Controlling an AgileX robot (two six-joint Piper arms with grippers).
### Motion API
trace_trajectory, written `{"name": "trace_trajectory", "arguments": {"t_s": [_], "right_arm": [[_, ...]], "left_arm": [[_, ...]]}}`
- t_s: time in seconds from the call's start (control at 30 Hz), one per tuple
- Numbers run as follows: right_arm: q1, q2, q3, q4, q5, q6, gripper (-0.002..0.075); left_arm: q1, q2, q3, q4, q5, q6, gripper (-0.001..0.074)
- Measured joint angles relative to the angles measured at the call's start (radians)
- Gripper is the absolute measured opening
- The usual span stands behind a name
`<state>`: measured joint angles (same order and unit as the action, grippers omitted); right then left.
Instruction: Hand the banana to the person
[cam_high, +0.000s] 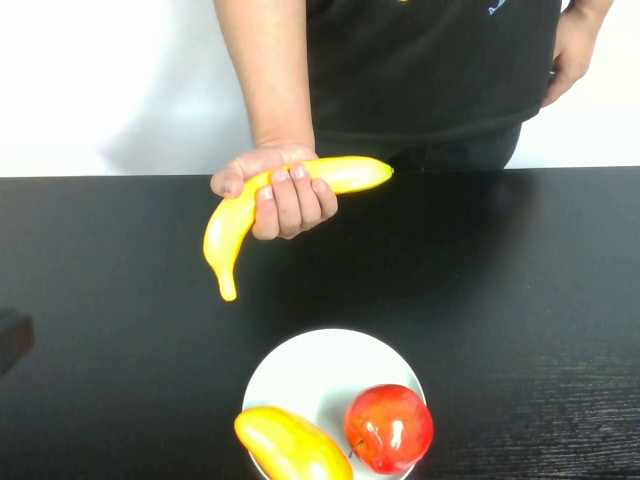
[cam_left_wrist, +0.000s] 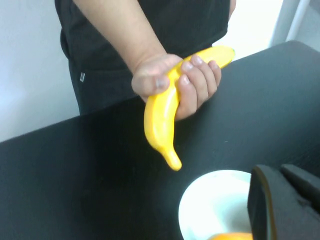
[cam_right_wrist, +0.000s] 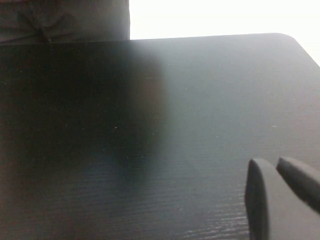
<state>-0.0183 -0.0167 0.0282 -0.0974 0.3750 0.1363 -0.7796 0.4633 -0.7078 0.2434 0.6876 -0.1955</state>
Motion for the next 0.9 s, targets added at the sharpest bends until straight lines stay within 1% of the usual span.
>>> {"name": "trace_trajectory", "arguments": {"t_s": [0.07, 0.23, 0.3, 0.43, 0.5, 0.6, 0.63, 0.77, 0.9], "right_arm": [[0.000, 0.000, 0.000, 0.000, 0.000, 0.000, -0.0009], [0.000, 0.000, 0.000, 0.000, 0.000, 0.000, -0.0009], [0.000, 0.000, 0.000, 0.000, 0.000, 0.000, -0.0009], [0.000, 0.000, 0.000, 0.000, 0.000, 0.000, -0.0009], [0.000, 0.000, 0.000, 0.000, 0.000, 0.000, -0.0009], [0.000, 0.000, 0.000, 0.000, 0.000, 0.000, -0.0009], [0.000, 0.000, 0.000, 0.000, 0.000, 0.000, -0.0009], [0.000, 0.000, 0.000, 0.000, 0.000, 0.000, -0.0009], [0.000, 0.000, 0.000, 0.000, 0.000, 0.000, -0.0009]], "left_arm": [[0.000, -0.046, 0.036, 0.000, -0.002, -0.016, -0.0001], [0.000, -0.118, 0.061, 0.010, 0.023, -0.057, -0.0001], [0.000, -0.147, 0.094, 0.026, -0.005, -0.061, -0.0001], [0.002, -0.249, 0.241, 0.083, -0.176, -0.044, -0.0002], [0.022, -0.331, 0.326, 0.109, -0.275, -0.034, -0.0002], [0.104, -0.444, 0.441, 0.062, -0.346, 0.032, -0.0002], [0.143, -0.463, 0.468, 0.032, -0.357, 0.060, -0.0002], [0.328, -0.475, 0.533, -0.056, -0.411, 0.129, -0.0002], [0.497, -0.477, 0.616, -0.114, -0.548, 0.158, -0.0003]]}}
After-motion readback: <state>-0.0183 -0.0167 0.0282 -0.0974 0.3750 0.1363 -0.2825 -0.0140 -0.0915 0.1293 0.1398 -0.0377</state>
